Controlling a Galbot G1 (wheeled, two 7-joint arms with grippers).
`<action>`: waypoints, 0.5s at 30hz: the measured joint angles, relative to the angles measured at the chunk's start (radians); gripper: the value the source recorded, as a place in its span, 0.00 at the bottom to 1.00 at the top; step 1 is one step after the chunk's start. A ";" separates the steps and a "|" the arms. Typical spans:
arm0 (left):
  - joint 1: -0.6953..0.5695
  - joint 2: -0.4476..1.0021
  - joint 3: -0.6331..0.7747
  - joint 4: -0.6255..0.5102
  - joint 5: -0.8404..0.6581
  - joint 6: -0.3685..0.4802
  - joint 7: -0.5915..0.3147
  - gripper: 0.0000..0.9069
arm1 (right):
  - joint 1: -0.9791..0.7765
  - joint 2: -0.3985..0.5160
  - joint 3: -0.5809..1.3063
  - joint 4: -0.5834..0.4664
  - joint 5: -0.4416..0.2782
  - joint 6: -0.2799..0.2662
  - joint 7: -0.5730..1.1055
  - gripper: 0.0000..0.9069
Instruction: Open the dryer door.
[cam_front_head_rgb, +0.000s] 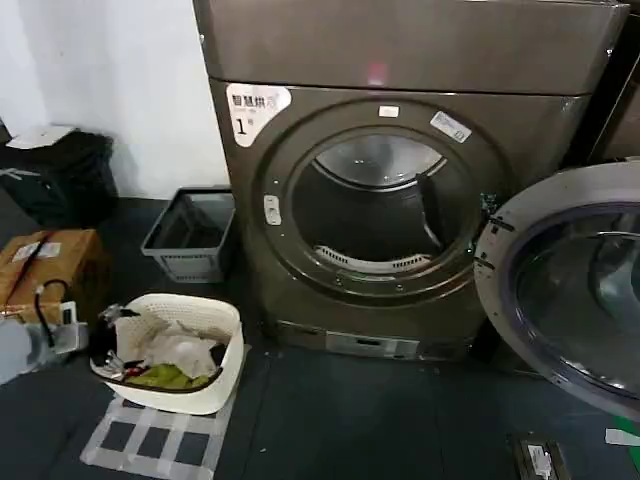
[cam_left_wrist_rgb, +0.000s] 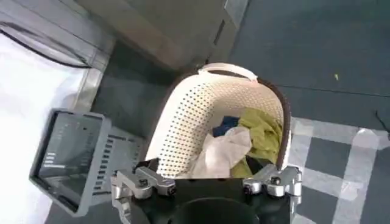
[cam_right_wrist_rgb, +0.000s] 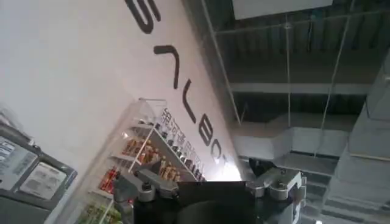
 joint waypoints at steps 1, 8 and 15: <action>0.002 0.001 0.000 -0.002 0.001 0.001 0.002 1.00 | 0.000 0.000 0.000 0.000 0.000 0.000 -0.001 1.00; 0.006 -0.005 0.001 -0.011 0.005 0.018 -0.001 1.00 | 0.000 0.003 0.002 0.004 0.003 0.001 -0.005 1.00; 0.006 0.000 0.001 -0.010 0.029 0.044 0.013 1.00 | -0.009 0.009 0.018 0.004 0.011 0.002 -0.008 1.00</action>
